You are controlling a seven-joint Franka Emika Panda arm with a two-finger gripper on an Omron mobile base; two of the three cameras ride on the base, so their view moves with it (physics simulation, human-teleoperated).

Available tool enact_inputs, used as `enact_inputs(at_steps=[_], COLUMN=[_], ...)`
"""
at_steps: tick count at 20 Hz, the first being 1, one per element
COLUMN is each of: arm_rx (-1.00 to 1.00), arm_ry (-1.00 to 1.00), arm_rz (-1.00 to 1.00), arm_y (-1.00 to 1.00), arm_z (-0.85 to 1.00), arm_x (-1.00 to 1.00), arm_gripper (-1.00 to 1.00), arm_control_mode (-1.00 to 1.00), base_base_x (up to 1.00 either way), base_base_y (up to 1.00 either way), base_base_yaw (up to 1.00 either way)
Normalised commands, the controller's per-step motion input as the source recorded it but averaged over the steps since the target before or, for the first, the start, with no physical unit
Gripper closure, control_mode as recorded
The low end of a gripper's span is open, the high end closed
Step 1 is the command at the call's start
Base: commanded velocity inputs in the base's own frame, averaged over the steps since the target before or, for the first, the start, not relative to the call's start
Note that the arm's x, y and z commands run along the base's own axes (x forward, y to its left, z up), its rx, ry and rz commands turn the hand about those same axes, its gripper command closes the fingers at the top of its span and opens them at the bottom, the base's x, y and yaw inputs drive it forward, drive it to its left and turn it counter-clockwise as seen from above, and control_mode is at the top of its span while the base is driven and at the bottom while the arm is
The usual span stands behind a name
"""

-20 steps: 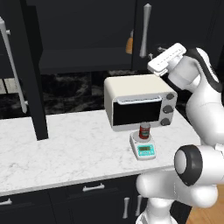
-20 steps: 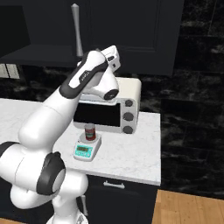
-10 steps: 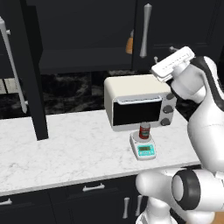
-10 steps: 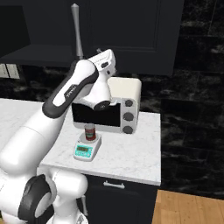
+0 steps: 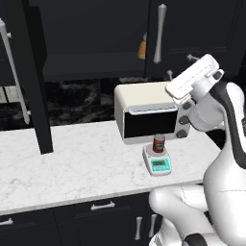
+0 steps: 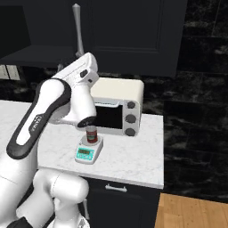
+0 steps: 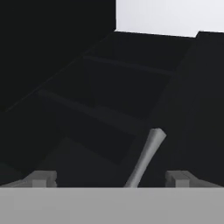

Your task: Pick the canned food and place it on the digital scale for weighing, and close the cabinet.

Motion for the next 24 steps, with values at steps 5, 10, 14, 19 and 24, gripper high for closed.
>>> enact_inputs(at_steps=[5,10,14,19,24], arm_rx=[-0.14,-0.14,0.00,0.01,0.17], arm_ry=[-0.11,-0.09,-0.14,-0.19,-0.19], arm_rz=[0.02,0.00,0.00,0.00,-0.02], arm_y=[0.88,0.87,0.80,0.94,0.82], arm_z=[0.21,-0.31,-0.56,-0.65,-0.62], arm_x=[-0.97,-0.45,-0.02,-0.03,0.00], arm_gripper=[-1.00,-1.00,-1.00,-1.00,-1.00], arm_control_mode=[-1.00,-1.00,-1.00,-1.00,-1.00], base_base_x=[0.00,0.00,0.00,0.00,0.00], base_base_y=[0.00,0.00,0.00,0.00,0.00], base_base_yaw=[0.00,0.00,0.00,0.00,0.00])
